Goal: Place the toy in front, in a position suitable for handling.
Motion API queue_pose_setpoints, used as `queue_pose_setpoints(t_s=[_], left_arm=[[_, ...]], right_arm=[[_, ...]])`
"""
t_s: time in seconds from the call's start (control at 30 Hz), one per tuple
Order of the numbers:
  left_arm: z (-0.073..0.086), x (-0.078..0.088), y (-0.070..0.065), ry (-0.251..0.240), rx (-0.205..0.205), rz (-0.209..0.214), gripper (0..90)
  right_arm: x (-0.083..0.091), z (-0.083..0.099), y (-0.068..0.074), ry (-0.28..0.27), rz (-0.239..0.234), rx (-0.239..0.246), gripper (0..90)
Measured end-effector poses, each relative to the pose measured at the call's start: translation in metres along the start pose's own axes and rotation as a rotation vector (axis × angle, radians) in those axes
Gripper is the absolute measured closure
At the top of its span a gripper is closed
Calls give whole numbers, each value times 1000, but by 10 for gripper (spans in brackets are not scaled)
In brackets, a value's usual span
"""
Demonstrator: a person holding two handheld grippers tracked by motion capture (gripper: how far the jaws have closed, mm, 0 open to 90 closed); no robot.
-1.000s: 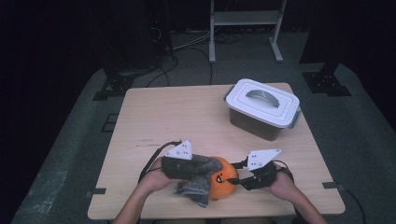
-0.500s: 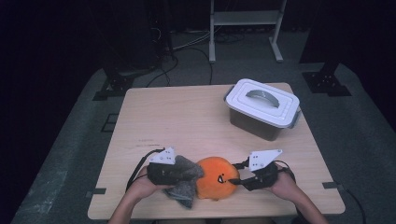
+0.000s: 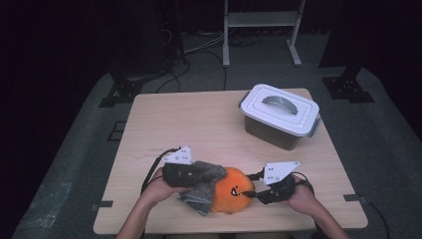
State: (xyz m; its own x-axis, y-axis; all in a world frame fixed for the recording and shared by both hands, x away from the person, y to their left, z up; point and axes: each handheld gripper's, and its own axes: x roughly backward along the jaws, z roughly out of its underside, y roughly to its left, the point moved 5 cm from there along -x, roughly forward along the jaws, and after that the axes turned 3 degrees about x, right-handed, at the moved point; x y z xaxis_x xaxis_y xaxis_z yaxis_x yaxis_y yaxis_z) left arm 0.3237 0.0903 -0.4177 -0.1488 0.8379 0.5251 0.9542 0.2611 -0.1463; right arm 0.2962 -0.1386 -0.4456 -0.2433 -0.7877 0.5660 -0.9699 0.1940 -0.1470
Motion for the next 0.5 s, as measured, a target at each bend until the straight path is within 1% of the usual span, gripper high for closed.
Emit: queue_pose_setpoints(t_s=[0.03, 0.1, 0.23, 0.3, 0.33, 0.43, 0.47, 0.5], left_arm=[[-4, -2, -2, -5, -9, 5, 765], [-10, -5, -5, 2, -33, 10, 765], [-18, -10, -11, 5, -55, 26, 765], [-16, -12, -11, 17, -59, 25, 765], [-14, -12, -11, 27, -59, 21, 765], [-7, -13, -10, 44, -55, 16, 765], [-7, -13, -10, 44, -55, 16, 765], [-2, -10, -8, 44, -45, 12, 765]], right_arm=[[0, -1, 0, -2, 0, 5, 508], [-1, -3, 0, -3, 6, 9, 509], [-1, -5, 1, -5, 9, 15, 509], [-1, -4, 1, -2, 6, 16, 506], [-1, -4, 1, -2, 2, 8, 492], [-1, -2, -2, -9, -16, -33, 395], [0, -2, -2, -14, -22, -40, 385], [1, -2, -3, -18, -27, -48, 383]])
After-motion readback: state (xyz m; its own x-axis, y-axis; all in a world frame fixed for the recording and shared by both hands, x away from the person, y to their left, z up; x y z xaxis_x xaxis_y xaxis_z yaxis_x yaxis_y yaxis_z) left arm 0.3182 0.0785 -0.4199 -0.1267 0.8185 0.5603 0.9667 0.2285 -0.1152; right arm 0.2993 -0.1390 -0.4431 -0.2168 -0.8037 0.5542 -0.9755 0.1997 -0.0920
